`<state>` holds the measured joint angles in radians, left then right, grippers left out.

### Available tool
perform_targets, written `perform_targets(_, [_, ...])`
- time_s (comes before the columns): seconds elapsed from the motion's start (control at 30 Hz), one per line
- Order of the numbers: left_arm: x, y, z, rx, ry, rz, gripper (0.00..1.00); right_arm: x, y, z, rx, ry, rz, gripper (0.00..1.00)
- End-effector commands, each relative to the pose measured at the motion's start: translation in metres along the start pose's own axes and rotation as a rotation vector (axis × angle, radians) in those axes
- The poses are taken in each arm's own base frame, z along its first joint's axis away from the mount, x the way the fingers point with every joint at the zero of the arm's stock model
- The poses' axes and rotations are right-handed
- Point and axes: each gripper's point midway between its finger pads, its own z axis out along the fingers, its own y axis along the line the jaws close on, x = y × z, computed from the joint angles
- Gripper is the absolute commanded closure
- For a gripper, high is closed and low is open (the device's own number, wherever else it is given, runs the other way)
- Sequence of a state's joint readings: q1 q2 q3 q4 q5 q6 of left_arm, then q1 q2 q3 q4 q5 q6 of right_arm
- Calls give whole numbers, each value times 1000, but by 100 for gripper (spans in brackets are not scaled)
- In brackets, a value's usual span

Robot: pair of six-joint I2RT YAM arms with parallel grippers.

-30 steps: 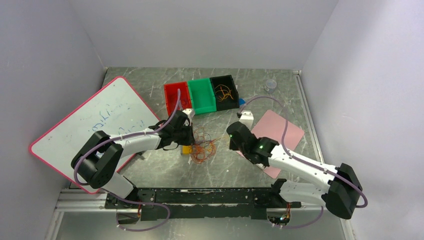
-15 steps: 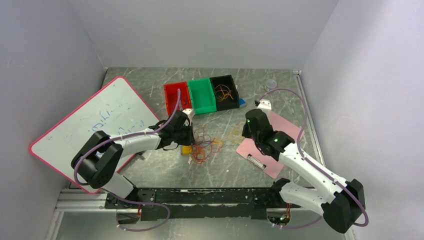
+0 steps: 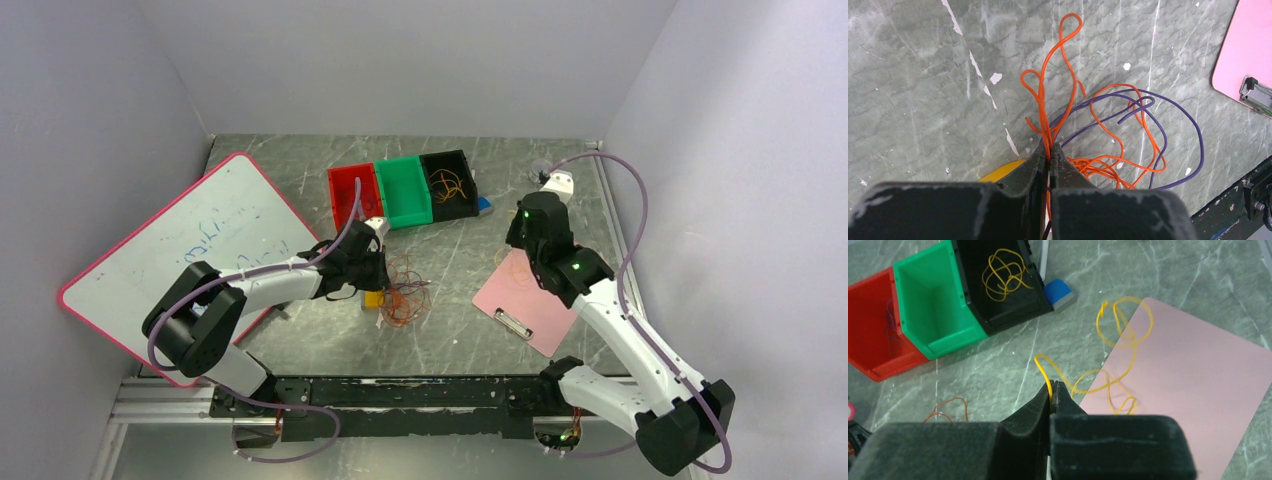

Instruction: Untangle the cables

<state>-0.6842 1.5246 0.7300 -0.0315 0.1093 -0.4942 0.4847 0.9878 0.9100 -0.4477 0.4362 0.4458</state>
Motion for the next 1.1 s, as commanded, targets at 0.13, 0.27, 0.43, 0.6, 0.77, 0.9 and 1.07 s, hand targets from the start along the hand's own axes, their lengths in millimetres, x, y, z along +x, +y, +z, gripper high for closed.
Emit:
perform_targets(0.13, [-12,-9,-1,25,-25,12,93,-19,-7,-10,7,-41,-14,100])
perform_targets(0.27, [-12,-9,-2,22,-28,13,93,-16,-5,-9,-6,-38,-10,100])
perform_targets(0.43, [-15,-9,-5,21,-36,20,93,-16,-3,-9,-22,-41,-20,100])
perform_targets(0.6, [-13,-5,-9,1,-32,37,93,-15,-2,-9,-29,-34,-24,100])
perform_targets(0.77, [-21,-12,-21,20,-64,63,93,-15,2,-10,-49,-31,-28,100])
perform_targets(0.9, [-30,-17,-30,28,-97,80,93,-15,4,-11,-61,-29,-30,100])
perform_targets(1.07, [-39,-23,-37,46,-123,93,93,-19,9,-13,-90,-36,-28,100])
